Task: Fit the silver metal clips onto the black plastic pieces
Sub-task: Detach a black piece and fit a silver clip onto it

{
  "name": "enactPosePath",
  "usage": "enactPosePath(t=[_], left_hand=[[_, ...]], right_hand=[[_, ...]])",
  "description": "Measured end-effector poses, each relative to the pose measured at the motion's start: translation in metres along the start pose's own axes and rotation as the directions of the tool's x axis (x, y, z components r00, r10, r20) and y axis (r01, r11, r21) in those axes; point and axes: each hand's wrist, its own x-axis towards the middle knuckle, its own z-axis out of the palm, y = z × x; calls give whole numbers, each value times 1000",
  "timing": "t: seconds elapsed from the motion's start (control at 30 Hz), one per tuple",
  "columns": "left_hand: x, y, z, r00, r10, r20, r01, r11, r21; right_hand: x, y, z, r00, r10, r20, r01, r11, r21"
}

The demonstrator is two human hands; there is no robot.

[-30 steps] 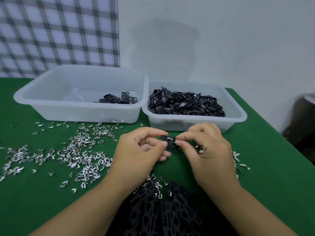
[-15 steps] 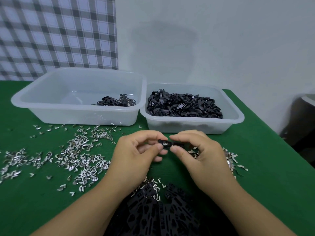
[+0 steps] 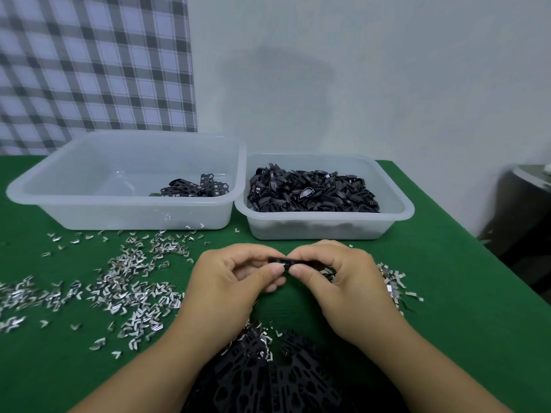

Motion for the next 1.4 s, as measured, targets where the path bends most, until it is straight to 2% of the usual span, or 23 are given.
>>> enactPosePath(t=[0.13,0.23,0.37,0.53,0.7,0.83,0.97,1.13,1.4], left_hand=[[1,0,1,999,-34,-31,33,999,-25],[2,0,0,995,-64,-71,62,997,-40],[2,0,-1,995,-73,-63,72,997,-32],[3,0,-1,993,-92,-71,89,995,-43],[4,-1,-1,992,-106,-67,102,993,-54],[4,-1,-2,992,-99,-78,94,993,-68],[4,0,-1,992,-92,-88,85,994,-71],[4,0,-1,992,-93,-89,86,993,-83],[4,-1,-1,992,-91,-91,82,992,-98]], right_hand=[[8,-10,-9,997,48,67,-43,996,-77],[33,-19,-24,998,59,-9,-60,995,-75],[86,-21,-28,994,92,-54,-104,949,-298],[131,-13,-10,973,202,107,-123,855,-504],[141,-8,6,963,240,125,-113,776,-620],[142,-10,5,966,221,132,-85,759,-645],[138,-11,-1,962,204,181,-64,814,-577],[138,-10,-3,944,209,256,-34,832,-554],[141,-10,-3,962,166,217,-14,822,-569]])
